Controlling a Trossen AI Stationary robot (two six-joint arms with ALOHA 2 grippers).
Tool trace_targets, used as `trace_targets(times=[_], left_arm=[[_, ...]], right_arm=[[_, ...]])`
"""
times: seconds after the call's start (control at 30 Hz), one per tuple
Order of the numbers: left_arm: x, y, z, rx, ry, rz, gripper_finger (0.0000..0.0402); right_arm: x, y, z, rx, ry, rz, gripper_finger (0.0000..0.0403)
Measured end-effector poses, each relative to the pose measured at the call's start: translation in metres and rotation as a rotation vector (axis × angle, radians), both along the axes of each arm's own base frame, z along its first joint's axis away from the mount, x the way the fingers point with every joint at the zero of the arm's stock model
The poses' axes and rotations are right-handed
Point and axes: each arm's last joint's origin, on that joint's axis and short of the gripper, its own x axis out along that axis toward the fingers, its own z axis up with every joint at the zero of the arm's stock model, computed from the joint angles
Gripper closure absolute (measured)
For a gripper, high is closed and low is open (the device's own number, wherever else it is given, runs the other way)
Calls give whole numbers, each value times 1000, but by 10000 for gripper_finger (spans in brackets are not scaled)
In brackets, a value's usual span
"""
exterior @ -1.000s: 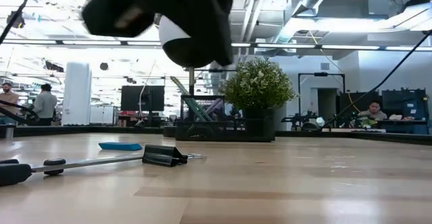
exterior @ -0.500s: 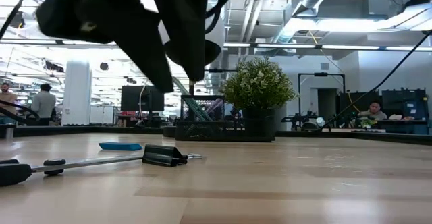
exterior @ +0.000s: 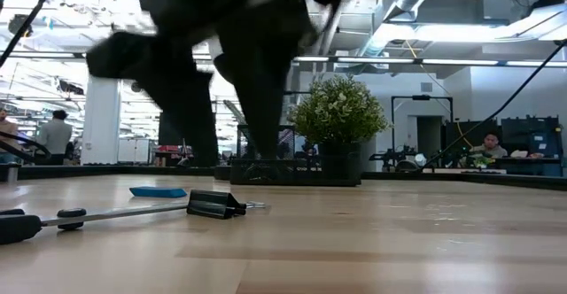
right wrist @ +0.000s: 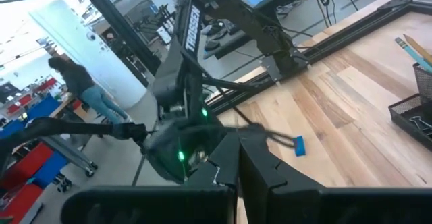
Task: Pick and place office supplies into organizer
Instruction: Put the black binder clip into the black desk organizer
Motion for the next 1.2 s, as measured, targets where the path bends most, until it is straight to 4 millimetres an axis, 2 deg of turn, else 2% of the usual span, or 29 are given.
trace_targets(times=[0.07, 0.17, 0.6, 0.9, 1.2], left_arm=[[1, -2, -12, -14, 45, -2, 193], [0, -2, -16, -37, 74, 9, 193], [0, 1, -14, 5, 74, 22, 194], [2, 0, 7, 3, 67, 23, 194], [-1, 1, 1, 14, 99, 32, 194]], right_arm=[[0, 0, 0, 0, 0, 0, 402], [0, 0, 0, 1, -1, 0, 402], [0, 0, 0, 0, -1, -2, 402], [0, 0, 0, 0, -1, -5, 402], [0, 0, 0, 0, -1, -5, 402]])
